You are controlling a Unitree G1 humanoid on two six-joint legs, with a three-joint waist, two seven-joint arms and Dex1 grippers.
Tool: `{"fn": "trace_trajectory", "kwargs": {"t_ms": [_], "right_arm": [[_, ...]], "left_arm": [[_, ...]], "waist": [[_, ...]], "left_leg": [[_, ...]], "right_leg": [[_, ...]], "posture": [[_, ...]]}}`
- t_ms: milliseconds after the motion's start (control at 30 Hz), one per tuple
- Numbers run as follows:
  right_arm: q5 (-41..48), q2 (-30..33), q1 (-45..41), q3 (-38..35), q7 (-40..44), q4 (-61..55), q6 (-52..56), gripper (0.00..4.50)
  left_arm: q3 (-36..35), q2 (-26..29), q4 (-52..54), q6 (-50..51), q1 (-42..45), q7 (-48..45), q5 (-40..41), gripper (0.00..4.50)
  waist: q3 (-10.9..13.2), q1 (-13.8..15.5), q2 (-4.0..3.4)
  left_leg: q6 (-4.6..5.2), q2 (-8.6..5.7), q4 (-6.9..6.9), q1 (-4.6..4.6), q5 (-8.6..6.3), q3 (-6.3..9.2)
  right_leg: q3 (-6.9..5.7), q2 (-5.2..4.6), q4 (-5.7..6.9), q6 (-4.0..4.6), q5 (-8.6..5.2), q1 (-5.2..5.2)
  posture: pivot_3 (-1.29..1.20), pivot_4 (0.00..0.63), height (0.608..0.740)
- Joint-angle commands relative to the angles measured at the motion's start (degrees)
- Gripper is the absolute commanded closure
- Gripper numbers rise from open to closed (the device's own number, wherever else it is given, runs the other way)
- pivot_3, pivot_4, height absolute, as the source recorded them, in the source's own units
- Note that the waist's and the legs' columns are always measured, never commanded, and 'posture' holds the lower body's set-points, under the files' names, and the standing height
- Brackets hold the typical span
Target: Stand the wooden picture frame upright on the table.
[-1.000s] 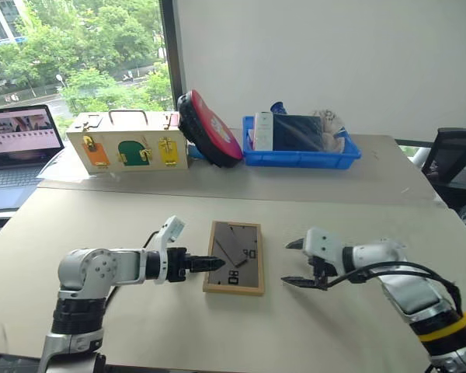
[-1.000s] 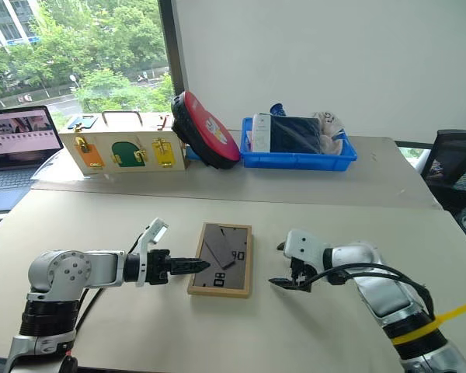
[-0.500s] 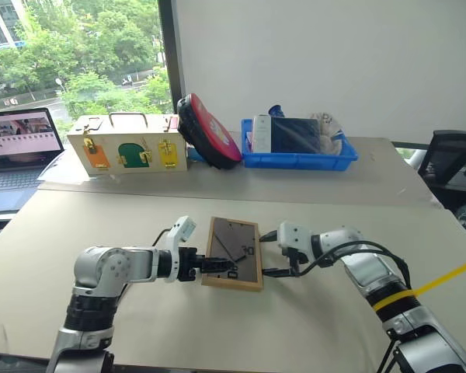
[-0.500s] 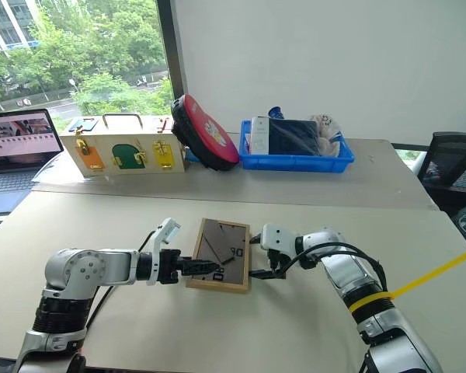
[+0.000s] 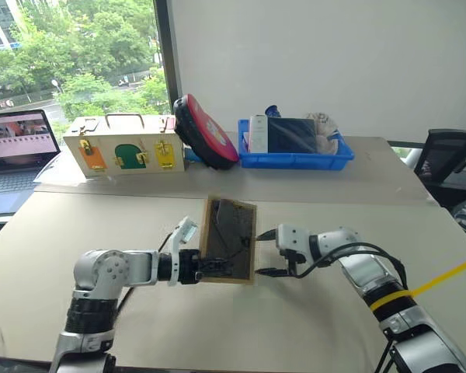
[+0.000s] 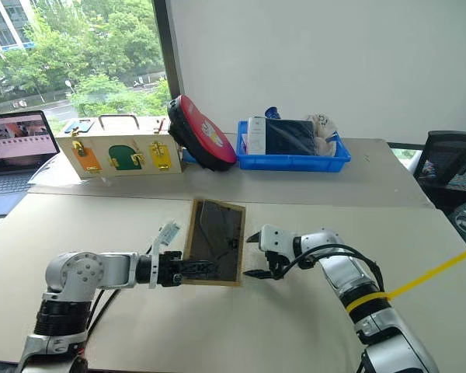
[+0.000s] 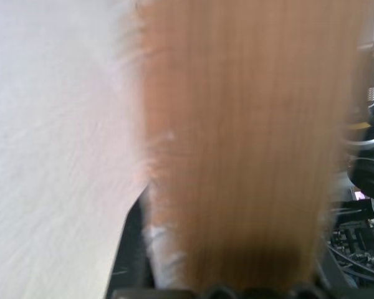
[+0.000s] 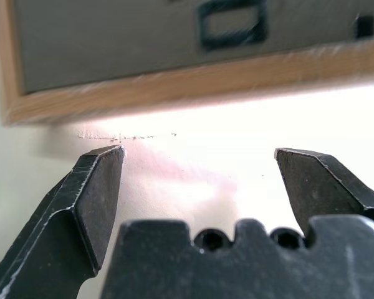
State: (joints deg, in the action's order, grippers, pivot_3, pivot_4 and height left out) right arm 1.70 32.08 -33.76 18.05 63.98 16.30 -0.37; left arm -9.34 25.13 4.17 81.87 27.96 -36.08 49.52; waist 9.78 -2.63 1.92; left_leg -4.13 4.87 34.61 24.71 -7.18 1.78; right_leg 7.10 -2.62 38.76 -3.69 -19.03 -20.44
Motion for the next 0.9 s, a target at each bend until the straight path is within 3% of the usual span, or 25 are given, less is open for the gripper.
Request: {"fn": "trace_trajectory", "kwargs": {"t_ms": [33, 200, 367, 533, 767, 900], "right_arm": [[7.9, 4.8, 0.6, -7.2, 3.4, -7.0, 12.9, 0.0], [23.8, 11.6, -0.5, -14.7, 8.8, -18.5, 36.4, 0.0], [29.1, 7.4, -6.9, -15.0, 2.8, -23.8, 47.1, 0.0], [27.8, 1.8, -11.2, -11.2, -1.3, -23.0, 48.7, 0.0], [23.7, 0.1, -13.1, -6.7, -1.7, -18.1, 45.2, 0.0], [25.9, -1.2, -12.6, -7.2, 0.5, -19.5, 44.7, 0.0]], "left_arm": [[-3.6, 1.7, -0.6, -1.9, 2.1, -1.4, 1.6, 3.79], [-3.6, 1.6, 0.0, -1.7, 3.4, -2.8, 3.3, 3.79], [-0.6, -0.1, 0.4, -2.0, 4.2, -3.2, 3.3, 3.79], [2.1, -1.8, 0.7, -1.1, 5.6, -4.1, 4.3, 3.79], [3.6, -3.0, 0.7, -0.4, 7.1, -3.8, 4.8, 3.79], [3.9, -3.1, 0.6, -0.5, 7.3, -3.6, 4.8, 3.79]], "waist": [[0.1, 0.4, -0.02], [0.2, 0.9, -0.05], [0.2, 0.1, -0.04], [0.2, 0.2, -0.03], [0.2, 0.6, -0.03], [0.2, 0.4, -0.03]], "left_leg": [[0.0, -0.01, 0.01, 0.1, 0.0, 0.0], [0.0, -0.03, -0.04, 0.84, 0.0, 0.01], [0.0, -0.02, -0.32, 0.8, 0.01, 0.02], [-0.01, -0.03, -0.32, 0.86, 0.01, 0.02], [-0.01, -0.03, -0.32, 0.97, 0.01, 0.01], [0.0, -0.03, -0.34, 0.97, 0.01, 0.02]], "right_leg": [[-0.02, 0.0, -0.02, 0.03, 0.02, -0.08], [-0.02, -0.02, -0.14, 0.16, 0.13, -0.74], [0.0, -0.01, -0.24, 0.2, 0.15, -0.83], [-0.01, -0.01, -0.27, 0.2, 0.15, -0.86], [-0.02, -0.02, -0.32, 0.2, 0.15, -0.95], [-0.02, -0.01, -0.31, 0.2, 0.15, -0.97]], "posture": [[0.0, 0.15, 0.717], [0.0, 0.15, 0.717], [0.0, 0.15, 0.717], [0.0, 0.15, 0.717], [0.0, 0.15, 0.717], [0.0, 0.15, 0.717]]}}
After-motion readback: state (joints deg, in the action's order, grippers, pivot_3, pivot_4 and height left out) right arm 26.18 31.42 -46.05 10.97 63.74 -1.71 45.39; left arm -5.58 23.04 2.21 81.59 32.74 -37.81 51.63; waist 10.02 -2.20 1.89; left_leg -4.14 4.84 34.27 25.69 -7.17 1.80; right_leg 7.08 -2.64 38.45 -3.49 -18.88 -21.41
